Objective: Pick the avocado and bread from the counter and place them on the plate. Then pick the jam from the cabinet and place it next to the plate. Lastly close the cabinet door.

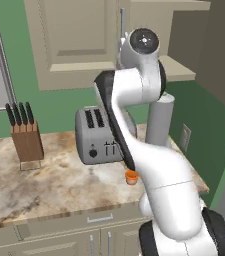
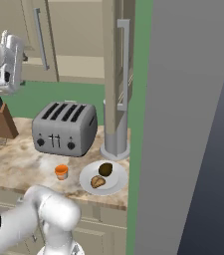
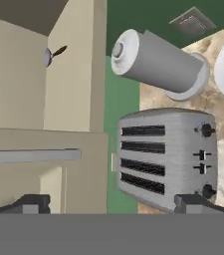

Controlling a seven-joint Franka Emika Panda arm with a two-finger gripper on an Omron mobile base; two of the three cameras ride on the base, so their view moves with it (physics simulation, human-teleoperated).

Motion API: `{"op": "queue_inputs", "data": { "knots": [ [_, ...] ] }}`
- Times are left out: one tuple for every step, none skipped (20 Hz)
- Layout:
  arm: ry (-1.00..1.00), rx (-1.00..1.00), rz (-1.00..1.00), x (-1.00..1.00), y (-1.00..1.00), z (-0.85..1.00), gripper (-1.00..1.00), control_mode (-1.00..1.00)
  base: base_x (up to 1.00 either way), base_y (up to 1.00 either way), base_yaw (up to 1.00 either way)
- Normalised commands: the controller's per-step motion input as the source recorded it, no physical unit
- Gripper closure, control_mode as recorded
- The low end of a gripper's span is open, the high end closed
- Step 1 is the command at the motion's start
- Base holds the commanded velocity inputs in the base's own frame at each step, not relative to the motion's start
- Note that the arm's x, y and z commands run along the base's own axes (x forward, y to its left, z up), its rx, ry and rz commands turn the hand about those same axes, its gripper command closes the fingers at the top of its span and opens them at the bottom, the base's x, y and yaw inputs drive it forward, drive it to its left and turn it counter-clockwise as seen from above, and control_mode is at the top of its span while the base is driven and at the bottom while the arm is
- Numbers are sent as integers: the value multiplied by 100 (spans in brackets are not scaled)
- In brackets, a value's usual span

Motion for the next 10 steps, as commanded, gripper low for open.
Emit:
{"op": "queue_inputs", "data": {
  "knots": [
    [-65,-2,35,-100,-46,-31,-100,-100,0,0,0],
    [-65,-2,34,-100,-44,-31,-100,-100,0,0,0],
    [-63,-2,33,-100,-41,-31,-100,-100,0,0,0],
    [-63,-1,32,-100,-41,-33,-100,-100,0,0,0],
    [-60,0,31,-100,-39,-33,-100,-100,0,0,0],
    [-58,0,29,-100,-36,-30,-100,-100,0,0,0],
    [-53,0,24,-100,-28,-13,-100,-100,0,0,0],
    [-51,0,21,-100,-21,0,-100,-100,0,0,0],
    [-48,0,20,-100,-14,0,-100,-100,0,0,0],
    [-47,0,19,-100,-9,0,-100,-100,0,0,0]
  ]
}}
